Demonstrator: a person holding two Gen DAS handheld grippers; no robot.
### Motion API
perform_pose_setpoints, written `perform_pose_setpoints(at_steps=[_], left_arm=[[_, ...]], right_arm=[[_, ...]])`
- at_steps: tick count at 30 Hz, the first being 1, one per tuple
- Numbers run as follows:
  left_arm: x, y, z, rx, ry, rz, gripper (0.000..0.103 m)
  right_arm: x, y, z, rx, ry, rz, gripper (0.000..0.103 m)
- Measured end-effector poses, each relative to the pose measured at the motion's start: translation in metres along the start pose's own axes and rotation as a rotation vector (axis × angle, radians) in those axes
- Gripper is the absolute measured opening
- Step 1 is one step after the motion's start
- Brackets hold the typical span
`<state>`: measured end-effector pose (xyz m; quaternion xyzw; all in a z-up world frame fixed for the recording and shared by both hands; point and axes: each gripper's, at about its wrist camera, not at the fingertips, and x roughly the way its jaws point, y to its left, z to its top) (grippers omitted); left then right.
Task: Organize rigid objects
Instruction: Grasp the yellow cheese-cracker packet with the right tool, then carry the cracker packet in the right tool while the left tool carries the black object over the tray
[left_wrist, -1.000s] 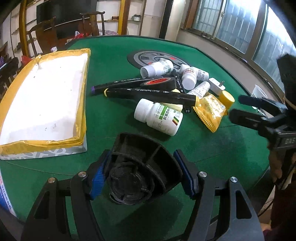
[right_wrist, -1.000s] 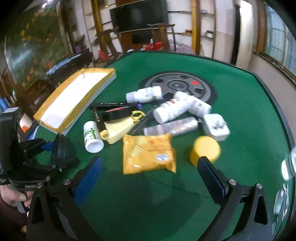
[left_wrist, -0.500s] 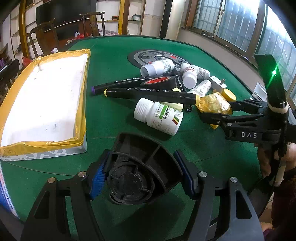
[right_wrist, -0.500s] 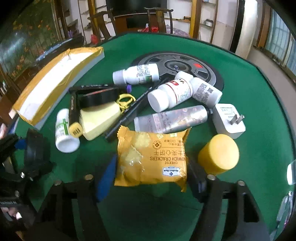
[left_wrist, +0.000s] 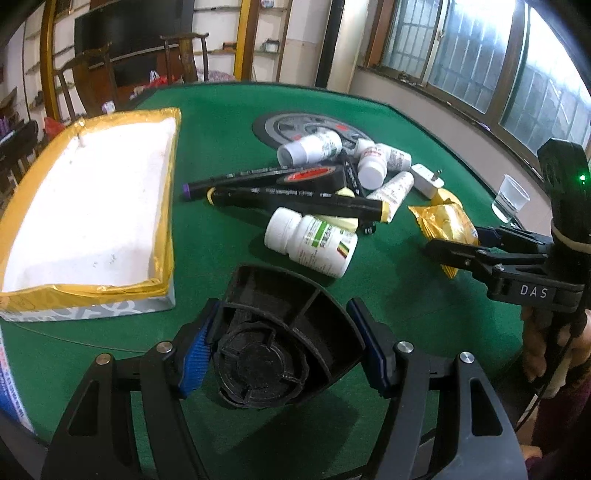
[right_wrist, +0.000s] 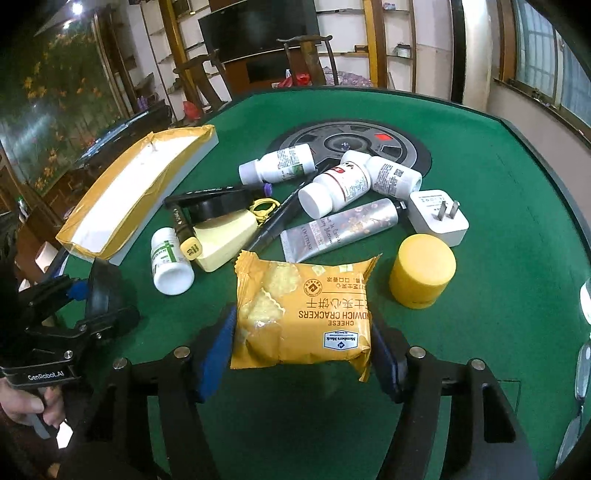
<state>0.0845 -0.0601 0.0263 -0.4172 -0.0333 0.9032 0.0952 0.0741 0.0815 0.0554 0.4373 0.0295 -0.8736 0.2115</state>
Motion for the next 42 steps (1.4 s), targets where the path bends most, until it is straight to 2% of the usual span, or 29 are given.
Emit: perform_pose_setpoints(at_steps=[8, 18, 22, 27, 30, 32, 35, 42], left_arm=[[-0.026, 0.013, 0.008, -0.031, -0.048, -0.015, 0.068], [-0.064, 0.075, 0.031, -0.104, -0.129, 0.103, 0.068], [-0.064, 0.099, 0.049, -0.114, -0.118, 0.108, 0.068], [-0.052, 0.125, 0.087, -0.092, -0.073, 0.122, 0.068], [-0.028, 0.145, 0.113, -0.088, -0.004, 0.117, 0.068], [-0.007, 0.162, 0.13, -0.106, 0.034, 0.153, 0.068], [0.022, 0.18, 0.141, -0.127, 0.079, 0.187, 0.068], [0.062, 0.194, 0.145, -0.157, 0.151, 0.187, 0.068]], right_arm=[[-0.008, 0.019, 0.009, -0.034, -0.002, 0.031, 0.061], [0.0, 0.079, 0.043, -0.114, 0.007, 0.16, 0.062], [0.011, 0.11, 0.072, -0.138, 0.025, 0.203, 0.062], [0.027, 0.137, 0.119, -0.132, 0.062, 0.247, 0.062], [0.05, 0.154, 0.153, -0.12, 0.073, 0.249, 0.062], [0.072, 0.165, 0.177, -0.095, 0.079, 0.234, 0.062], [0.109, 0.174, 0.204, -0.052, 0.119, 0.232, 0.062], [0.179, 0.181, 0.238, 0.048, 0.209, 0.212, 0.062]])
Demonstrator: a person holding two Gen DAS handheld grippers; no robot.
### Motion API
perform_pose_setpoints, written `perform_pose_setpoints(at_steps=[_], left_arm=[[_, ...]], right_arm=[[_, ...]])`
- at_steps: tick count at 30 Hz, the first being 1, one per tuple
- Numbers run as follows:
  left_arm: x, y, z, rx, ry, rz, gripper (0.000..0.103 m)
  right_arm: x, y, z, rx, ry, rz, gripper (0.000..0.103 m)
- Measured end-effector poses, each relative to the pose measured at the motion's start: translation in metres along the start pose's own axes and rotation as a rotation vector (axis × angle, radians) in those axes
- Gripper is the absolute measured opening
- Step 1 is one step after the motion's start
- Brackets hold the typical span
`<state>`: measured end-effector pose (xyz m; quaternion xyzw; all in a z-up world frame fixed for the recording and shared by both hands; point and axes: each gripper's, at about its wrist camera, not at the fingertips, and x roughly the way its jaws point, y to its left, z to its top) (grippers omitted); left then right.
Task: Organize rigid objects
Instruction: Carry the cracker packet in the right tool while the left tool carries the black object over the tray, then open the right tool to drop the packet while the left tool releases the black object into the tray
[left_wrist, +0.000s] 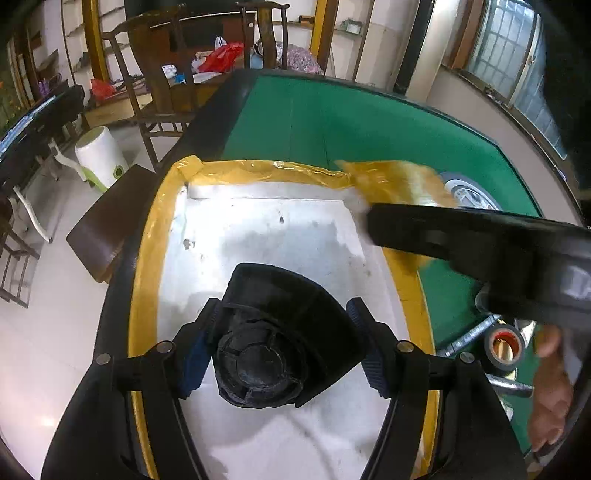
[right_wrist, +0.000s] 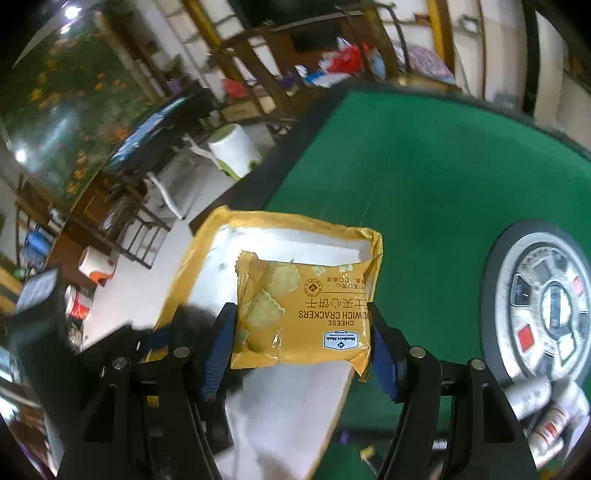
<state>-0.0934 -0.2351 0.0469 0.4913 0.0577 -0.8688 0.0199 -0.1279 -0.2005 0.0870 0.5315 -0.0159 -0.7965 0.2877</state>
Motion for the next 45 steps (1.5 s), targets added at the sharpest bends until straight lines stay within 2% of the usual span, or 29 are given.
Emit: perform_pose_setpoints(at_steps=[6, 11, 18, 24, 26, 28, 36, 40, 45], left_arm=[[0.012, 0.0, 0.008, 0.009, 0.02, 0.05, 0.068], [0.022, 0.01, 0.011, -0.015, 0.017, 0.037, 0.068], [0.028, 0.008, 0.004, 0.007, 0.011, 0.079, 0.068], [0.024, 0.007, 0.005, 0.015, 0.002, 0.057, 0.068], [0.021, 0.008, 0.005, 0.005, -0.002, 0.027, 0.075], [0.017, 0.009, 0.006, -0.002, -0.009, 0.031, 0.077], [-0.008, 0.004, -0.002, -0.009, -0.053, -0.006, 0.077], [-0.02, -0.003, -0.017, 0.016, -0.08, -0.018, 0.077], [-0.013, -0.004, -0.026, 0.017, -0.037, 0.013, 0.077]], right_arm=[[0.032, -0.004, 0.01, 0.054, 0.035, 0.03, 0.062], [0.039, -0.007, 0.011, 0.045, 0.052, -0.026, 0.062], [0.044, -0.01, 0.013, 0.029, 0.063, -0.06, 0.062], [0.045, -0.017, 0.013, 0.04, 0.066, -0.056, 0.064], [0.042, -0.018, 0.013, 0.04, 0.065, -0.051, 0.066], [0.04, -0.019, 0.014, 0.041, 0.057, -0.039, 0.067], [0.01, -0.018, 0.007, 0.033, 0.0, -0.01, 0.072], [-0.023, -0.03, -0.015, 0.051, -0.035, 0.057, 0.072], [-0.068, -0.047, -0.053, 0.03, -0.098, 0.072, 0.072]])
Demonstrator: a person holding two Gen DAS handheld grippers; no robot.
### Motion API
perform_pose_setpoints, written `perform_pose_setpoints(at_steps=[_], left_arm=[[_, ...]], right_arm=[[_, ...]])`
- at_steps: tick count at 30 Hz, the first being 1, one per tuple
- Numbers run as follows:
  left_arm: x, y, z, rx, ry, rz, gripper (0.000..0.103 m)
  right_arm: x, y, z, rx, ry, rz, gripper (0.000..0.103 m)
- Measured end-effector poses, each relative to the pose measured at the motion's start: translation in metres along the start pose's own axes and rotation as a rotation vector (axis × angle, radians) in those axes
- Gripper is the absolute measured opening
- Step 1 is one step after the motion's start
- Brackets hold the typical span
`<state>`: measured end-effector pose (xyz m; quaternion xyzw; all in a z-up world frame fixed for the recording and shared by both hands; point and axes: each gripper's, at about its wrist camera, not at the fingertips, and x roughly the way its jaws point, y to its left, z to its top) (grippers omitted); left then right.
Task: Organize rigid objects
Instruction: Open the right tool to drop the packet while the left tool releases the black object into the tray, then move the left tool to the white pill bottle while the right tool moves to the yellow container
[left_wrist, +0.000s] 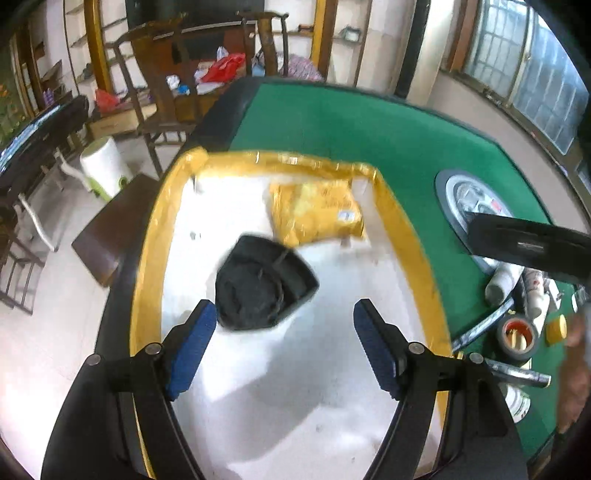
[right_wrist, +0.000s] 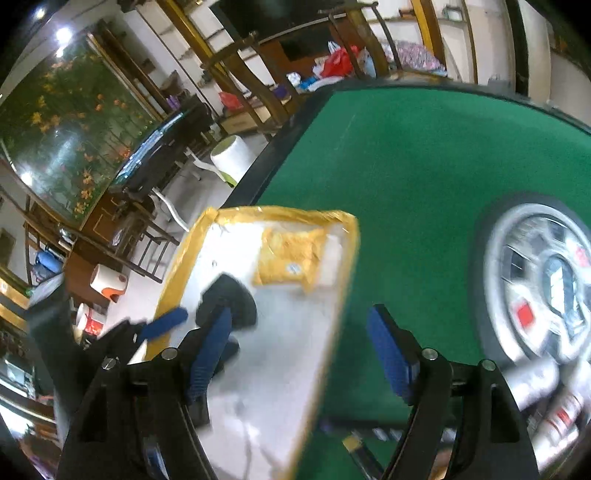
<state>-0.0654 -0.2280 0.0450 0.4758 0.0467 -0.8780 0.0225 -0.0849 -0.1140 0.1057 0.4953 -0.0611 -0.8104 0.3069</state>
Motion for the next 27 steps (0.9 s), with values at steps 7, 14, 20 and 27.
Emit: perform_pose_setpoints(at_steps=[7, 14, 20, 27], left_arm=[[-0.034, -0.012, -0.012, 0.007, -0.091, 0.046, 0.077], [-0.095, -0.06, -0.048, 0.037, -0.22, -0.075, 0.083], [-0.094, -0.131, -0.114, -0.034, -0.162, -0.282, 0.083], [-0.079, -0.17, -0.112, -0.028, -0.095, -0.326, 0.083]], right_arm=[[-0.079, -0.043, -0.047, -0.013, -0.108, 0.002, 0.072], [-0.142, -0.129, -0.097, 0.051, -0.284, -0.067, 0.072], [-0.153, -0.205, -0.135, 0.22, -0.255, -0.055, 0.072], [-0.164, -0.22, -0.137, 0.24, -0.284, -0.045, 0.072]])
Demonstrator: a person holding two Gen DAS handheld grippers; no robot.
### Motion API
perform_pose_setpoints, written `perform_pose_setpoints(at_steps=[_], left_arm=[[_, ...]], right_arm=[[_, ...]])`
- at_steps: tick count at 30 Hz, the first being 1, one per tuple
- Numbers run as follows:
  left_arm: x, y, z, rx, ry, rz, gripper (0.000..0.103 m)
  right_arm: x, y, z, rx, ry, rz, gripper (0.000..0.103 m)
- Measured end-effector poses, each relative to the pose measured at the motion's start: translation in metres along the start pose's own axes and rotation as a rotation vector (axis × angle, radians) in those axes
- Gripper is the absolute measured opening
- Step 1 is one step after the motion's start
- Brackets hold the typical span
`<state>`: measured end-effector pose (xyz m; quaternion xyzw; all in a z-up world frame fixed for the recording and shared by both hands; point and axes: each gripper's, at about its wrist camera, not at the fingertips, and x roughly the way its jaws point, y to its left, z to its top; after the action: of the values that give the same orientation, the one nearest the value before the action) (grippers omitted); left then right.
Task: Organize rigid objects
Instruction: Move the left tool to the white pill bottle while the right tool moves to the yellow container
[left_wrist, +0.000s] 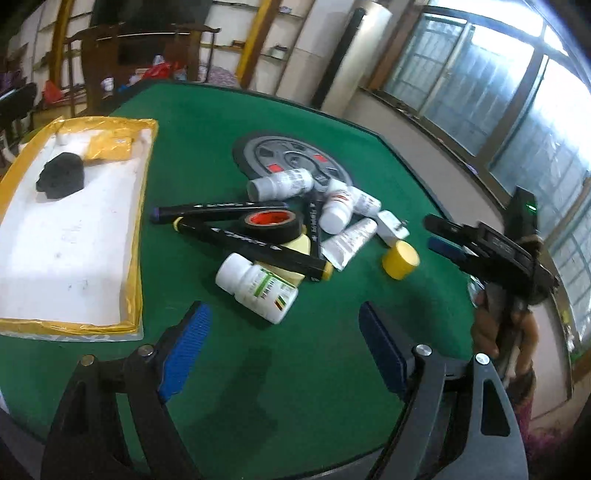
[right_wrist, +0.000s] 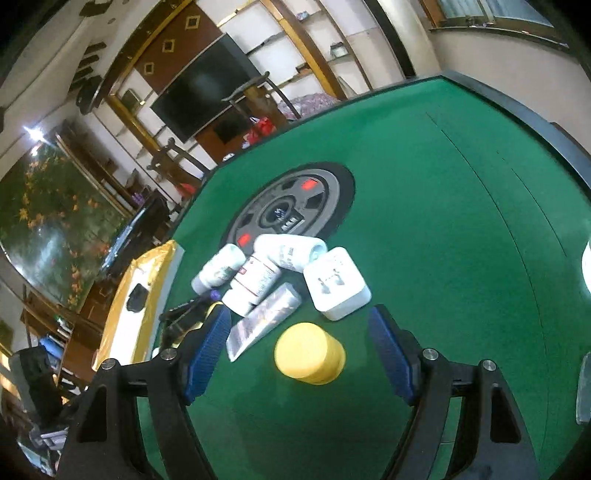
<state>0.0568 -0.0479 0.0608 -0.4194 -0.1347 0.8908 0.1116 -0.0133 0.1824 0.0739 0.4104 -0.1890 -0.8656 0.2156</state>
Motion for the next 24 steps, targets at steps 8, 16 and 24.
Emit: perform_pose_setpoints(at_steps=[8, 16, 24], left_arm=[[0.012, 0.016, -0.012, -0.107, 0.019, 0.007, 0.083], [0.037, 0.012, 0.005, -0.186, 0.042, 0.025, 0.082], [0.053, 0.024, 0.007, -0.108, 0.059, 0.064, 0.05]], right_arm=[[0.011, 0.009, -0.014, -0.142, 0.009, -0.17, 0.072], [0.011, -0.001, -0.016, -0.127, 0.012, -0.18, 0.072], [0.007, -0.005, -0.012, -0.098, 0.013, -0.15, 0.072]])
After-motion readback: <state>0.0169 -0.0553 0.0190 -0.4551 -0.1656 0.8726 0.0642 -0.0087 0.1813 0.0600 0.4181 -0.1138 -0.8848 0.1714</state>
